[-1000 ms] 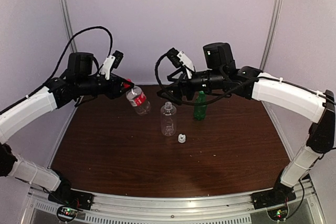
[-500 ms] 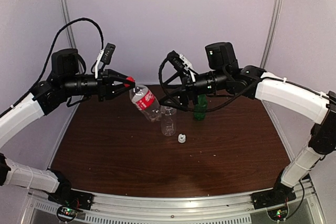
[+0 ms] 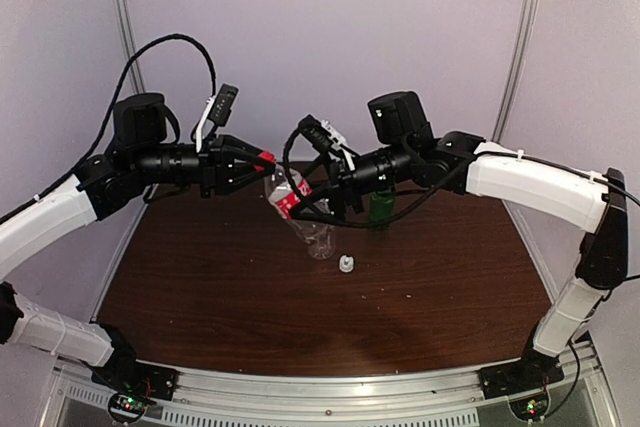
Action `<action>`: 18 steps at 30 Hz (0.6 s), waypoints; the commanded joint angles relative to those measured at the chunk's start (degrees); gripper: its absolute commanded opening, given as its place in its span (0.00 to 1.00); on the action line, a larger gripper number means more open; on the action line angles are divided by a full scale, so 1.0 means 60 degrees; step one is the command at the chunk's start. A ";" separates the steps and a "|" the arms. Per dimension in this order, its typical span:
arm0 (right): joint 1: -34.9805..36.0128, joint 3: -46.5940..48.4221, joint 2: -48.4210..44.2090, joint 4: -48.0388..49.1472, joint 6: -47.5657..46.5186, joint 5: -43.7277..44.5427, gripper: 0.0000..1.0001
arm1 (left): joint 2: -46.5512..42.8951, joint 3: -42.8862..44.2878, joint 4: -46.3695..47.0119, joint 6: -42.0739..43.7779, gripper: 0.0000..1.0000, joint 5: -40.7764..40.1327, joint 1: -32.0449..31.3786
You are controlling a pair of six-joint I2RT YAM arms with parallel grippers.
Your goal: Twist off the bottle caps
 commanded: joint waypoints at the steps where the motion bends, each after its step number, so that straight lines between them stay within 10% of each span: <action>1: 0.0126 0.0296 0.0218 0.0193 0.0195 -0.0336 0.92 | 0.0130 0.0012 0.0896 -0.0196 0.22 0.0106 -0.0148; 10: 0.0134 -0.0028 0.0321 0.0727 0.0436 -0.0568 0.65 | 0.0189 -0.0209 0.1239 -0.0144 0.23 -0.0215 -0.0196; 18: 0.0141 -0.0867 0.0090 0.2221 0.1180 -0.0830 0.52 | -0.0470 -0.1189 0.2913 -0.0305 0.59 -0.0771 -0.0196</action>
